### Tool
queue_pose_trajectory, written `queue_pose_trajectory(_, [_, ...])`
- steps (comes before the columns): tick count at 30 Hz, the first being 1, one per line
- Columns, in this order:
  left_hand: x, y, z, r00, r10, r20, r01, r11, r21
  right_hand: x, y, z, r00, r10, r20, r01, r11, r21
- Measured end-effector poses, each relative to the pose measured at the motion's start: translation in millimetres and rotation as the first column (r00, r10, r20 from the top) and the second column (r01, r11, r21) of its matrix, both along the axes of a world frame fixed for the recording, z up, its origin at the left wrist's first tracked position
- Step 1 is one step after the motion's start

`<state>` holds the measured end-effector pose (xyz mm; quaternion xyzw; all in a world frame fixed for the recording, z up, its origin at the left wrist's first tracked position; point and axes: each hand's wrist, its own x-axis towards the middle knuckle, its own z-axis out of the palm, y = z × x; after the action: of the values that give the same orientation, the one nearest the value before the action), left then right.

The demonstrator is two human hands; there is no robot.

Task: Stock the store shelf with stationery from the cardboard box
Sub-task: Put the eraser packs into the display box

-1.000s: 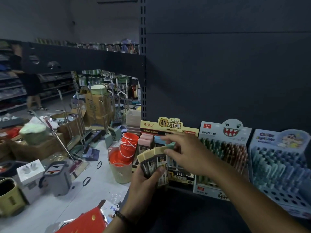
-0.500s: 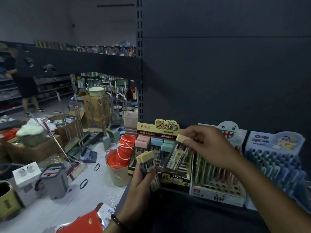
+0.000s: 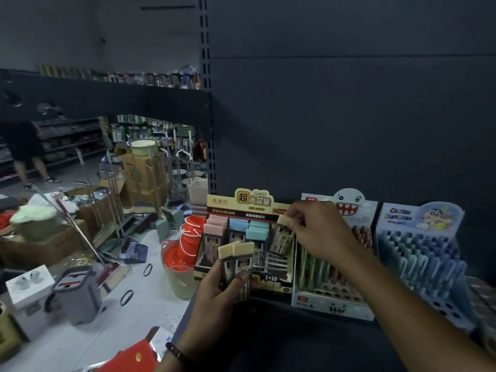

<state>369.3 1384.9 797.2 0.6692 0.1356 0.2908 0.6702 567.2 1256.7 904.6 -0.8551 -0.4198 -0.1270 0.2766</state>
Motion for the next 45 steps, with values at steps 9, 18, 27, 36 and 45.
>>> queue_pose_trajectory(9, [1,2,-2,0.999,0.036,-0.036,-0.034,0.998,0.045,1,1,-4,1.0,-0.002,-0.026,0.0,0.999,-0.051])
queue_pose_trajectory(18, [2,1,-2,0.999,0.028,-0.024,-0.028,1.0,-0.01,-1,11,-2,0.991,-0.046,0.123,0.059,0.993,-0.106])
queue_pose_trajectory(27, [3,3,-5,1.0,-0.01,-0.019,0.009,0.997,-0.073,-12,24,-10,0.974,-0.063,0.218,0.111,0.97,-0.216])
queue_pose_trajectory(36, [7,-7,4,0.998,-0.04,0.046,0.05,0.969,-0.242,-40,-4,3,0.987,0.158,0.021,-0.152,0.974,-0.165])
queue_pose_trajectory(45, [28,-17,14,0.998,-0.021,0.059,0.024,0.998,-0.052,-33,-15,5,0.935,0.269,-0.23,-0.264,0.963,0.054])
